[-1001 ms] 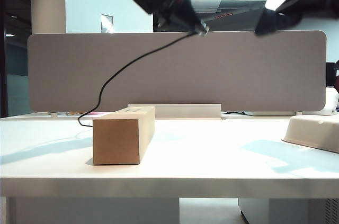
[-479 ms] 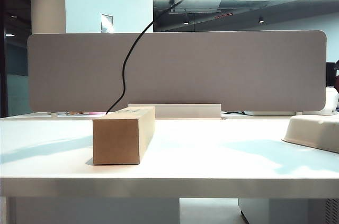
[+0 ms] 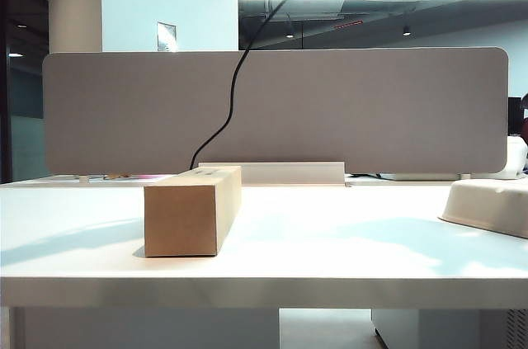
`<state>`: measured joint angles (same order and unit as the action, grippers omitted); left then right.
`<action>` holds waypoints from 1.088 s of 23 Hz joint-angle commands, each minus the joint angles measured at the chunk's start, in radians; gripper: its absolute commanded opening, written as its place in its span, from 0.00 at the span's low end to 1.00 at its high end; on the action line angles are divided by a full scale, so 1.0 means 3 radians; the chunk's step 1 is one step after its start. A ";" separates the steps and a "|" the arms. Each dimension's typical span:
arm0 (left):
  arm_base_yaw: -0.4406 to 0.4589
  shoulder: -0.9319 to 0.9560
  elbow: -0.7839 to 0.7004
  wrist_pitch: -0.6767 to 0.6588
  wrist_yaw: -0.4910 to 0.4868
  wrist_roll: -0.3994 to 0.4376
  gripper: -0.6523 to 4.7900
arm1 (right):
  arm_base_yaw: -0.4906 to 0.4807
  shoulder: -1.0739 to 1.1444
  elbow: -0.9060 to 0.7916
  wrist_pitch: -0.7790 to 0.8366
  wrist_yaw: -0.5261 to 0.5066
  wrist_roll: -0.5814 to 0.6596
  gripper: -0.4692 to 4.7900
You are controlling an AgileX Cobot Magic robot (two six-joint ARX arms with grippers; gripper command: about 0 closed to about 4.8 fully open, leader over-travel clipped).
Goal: Pick up the charging cable and the phone, plug the charging cable into the charging port on the phone, and finally place them back on the table.
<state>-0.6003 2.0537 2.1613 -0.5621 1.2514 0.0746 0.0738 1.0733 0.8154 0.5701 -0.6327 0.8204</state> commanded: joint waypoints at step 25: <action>-0.0006 -0.0023 0.0022 0.0340 0.0318 -0.0164 0.11 | -0.0020 0.0005 0.0034 0.0429 -0.0084 0.0333 0.07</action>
<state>-0.6003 2.0537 2.1620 -0.4801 1.3365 0.0273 0.0662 1.0790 0.8173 0.6636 -0.6579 0.9180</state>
